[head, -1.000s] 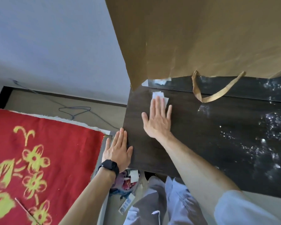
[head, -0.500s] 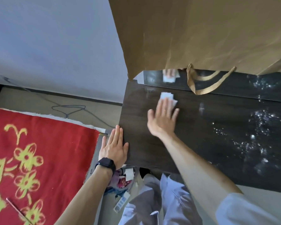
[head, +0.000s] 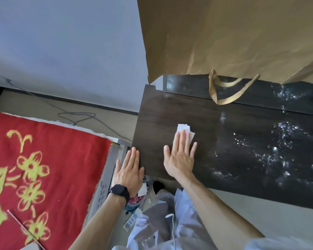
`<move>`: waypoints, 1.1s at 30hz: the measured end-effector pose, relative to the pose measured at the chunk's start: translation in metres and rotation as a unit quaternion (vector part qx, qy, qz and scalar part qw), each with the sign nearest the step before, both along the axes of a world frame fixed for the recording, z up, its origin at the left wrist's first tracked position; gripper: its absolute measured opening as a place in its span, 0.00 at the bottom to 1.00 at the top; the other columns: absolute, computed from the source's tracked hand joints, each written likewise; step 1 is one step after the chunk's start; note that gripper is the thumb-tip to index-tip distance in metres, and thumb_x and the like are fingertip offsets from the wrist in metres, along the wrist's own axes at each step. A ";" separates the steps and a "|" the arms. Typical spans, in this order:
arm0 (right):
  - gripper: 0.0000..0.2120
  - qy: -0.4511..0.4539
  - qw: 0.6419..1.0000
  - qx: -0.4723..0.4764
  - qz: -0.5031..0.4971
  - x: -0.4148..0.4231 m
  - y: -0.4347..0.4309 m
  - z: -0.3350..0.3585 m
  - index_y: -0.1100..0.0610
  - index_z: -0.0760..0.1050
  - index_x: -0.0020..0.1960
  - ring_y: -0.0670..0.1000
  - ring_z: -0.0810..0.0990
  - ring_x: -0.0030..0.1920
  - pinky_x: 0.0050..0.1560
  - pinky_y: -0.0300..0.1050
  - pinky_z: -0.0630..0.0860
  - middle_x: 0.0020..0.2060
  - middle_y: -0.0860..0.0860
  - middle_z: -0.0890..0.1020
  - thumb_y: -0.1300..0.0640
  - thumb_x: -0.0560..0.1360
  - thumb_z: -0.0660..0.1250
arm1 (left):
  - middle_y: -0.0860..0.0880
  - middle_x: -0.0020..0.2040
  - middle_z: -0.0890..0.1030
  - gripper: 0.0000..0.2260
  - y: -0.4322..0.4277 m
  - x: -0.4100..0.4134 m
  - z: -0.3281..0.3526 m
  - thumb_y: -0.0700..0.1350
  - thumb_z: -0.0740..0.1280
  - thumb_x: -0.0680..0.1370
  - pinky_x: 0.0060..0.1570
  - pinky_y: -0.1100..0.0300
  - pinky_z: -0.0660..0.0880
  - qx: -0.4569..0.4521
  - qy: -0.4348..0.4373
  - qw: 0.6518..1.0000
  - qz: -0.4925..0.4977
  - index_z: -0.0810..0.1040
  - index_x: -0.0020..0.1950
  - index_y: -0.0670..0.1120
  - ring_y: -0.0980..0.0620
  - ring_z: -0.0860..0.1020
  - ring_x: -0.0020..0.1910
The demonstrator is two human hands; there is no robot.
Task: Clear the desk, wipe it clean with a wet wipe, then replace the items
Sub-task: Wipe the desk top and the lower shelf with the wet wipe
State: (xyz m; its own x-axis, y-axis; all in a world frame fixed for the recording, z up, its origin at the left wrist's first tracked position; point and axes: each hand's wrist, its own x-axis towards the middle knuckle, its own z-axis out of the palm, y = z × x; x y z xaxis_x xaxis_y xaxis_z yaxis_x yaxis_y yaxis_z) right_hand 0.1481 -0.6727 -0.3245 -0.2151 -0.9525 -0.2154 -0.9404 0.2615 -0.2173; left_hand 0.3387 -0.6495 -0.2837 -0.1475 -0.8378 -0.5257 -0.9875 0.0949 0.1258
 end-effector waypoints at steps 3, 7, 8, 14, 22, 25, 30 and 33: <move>0.32 -0.018 0.983 0.001 0.185 0.044 0.017 0.001 0.58 0.45 0.81 0.52 0.40 0.80 0.77 0.64 0.46 0.80 0.53 0.45 0.42 0.83 0.46 | 0.52 0.80 0.38 0.28 0.002 0.007 0.000 0.56 0.43 0.83 0.76 0.45 0.43 0.014 0.000 1.000 -0.006 0.41 0.80 0.47 0.54 0.38 0.79; 0.32 0.027 0.995 0.020 0.089 -0.023 0.037 -0.004 0.55 0.44 0.81 0.50 0.42 0.80 0.77 0.64 0.46 0.80 0.51 0.45 0.41 0.82 0.45 | 0.52 0.81 0.43 0.28 0.019 0.019 0.005 0.52 0.52 0.84 0.77 0.47 0.47 -0.003 0.052 0.998 0.042 0.46 0.81 0.47 0.52 0.45 0.80; 0.33 0.041 0.998 0.030 0.025 -0.043 0.043 -0.004 0.56 0.44 0.81 0.51 0.44 0.80 0.76 0.65 0.47 0.80 0.52 0.45 0.41 0.82 0.45 | 0.52 0.81 0.44 0.28 0.025 0.022 0.006 0.52 0.52 0.84 0.78 0.47 0.48 -0.003 0.059 0.997 0.056 0.46 0.81 0.46 0.52 0.46 0.80; 0.35 0.001 0.993 0.002 0.121 0.017 0.043 0.000 0.60 0.44 0.80 0.55 0.42 0.80 0.77 0.63 0.44 0.80 0.56 0.46 0.41 0.82 0.48 | 0.47 0.80 0.55 0.27 0.051 0.032 0.002 0.46 0.55 0.83 0.77 0.54 0.53 -0.014 0.090 0.989 0.118 0.52 0.81 0.45 0.48 0.55 0.79; 0.30 -0.008 0.898 0.003 0.441 0.077 0.032 -0.006 0.55 0.45 0.81 0.49 0.41 0.80 0.77 0.62 0.48 0.81 0.49 0.46 0.45 0.83 0.47 | 0.48 0.79 0.60 0.29 0.050 0.053 -0.012 0.37 0.61 0.78 0.76 0.51 0.57 -0.021 0.081 0.988 0.129 0.60 0.79 0.46 0.46 0.59 0.78; 0.30 0.000 0.949 0.015 0.316 0.022 0.052 0.000 0.55 0.45 0.81 0.49 0.42 0.80 0.76 0.63 0.51 0.81 0.49 0.46 0.45 0.83 0.48 | 0.47 0.80 0.56 0.28 0.045 0.040 -0.004 0.39 0.60 0.80 0.77 0.49 0.56 -0.034 0.084 0.989 0.119 0.56 0.80 0.44 0.46 0.56 0.79; 0.32 0.035 0.999 0.021 -0.003 -0.036 0.086 0.002 0.59 0.47 0.80 0.55 0.46 0.80 0.77 0.64 0.49 0.80 0.55 0.49 0.44 0.82 0.49 | 0.50 0.81 0.51 0.27 0.042 0.012 0.004 0.50 0.52 0.82 0.76 0.45 0.49 -0.053 0.059 0.997 0.005 0.53 0.81 0.48 0.48 0.51 0.80; 0.32 -0.013 0.998 0.000 0.065 0.004 0.076 0.000 0.59 0.47 0.80 0.57 0.44 0.80 0.77 0.63 0.48 0.80 0.56 0.47 0.43 0.83 0.49 | 0.50 0.81 0.53 0.27 0.043 0.000 -0.004 0.52 0.52 0.81 0.75 0.43 0.53 -0.044 0.039 0.996 -0.063 0.55 0.80 0.49 0.48 0.53 0.79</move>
State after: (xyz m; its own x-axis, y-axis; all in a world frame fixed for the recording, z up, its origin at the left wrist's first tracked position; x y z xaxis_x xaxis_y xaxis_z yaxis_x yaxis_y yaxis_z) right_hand 0.1517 -0.5965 -0.3243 -0.0834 -0.9720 -0.2197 -0.9607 0.1370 -0.2415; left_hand 0.3392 -0.6062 -0.2873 -0.2921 -0.8524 -0.4336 -0.9545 0.2314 0.1881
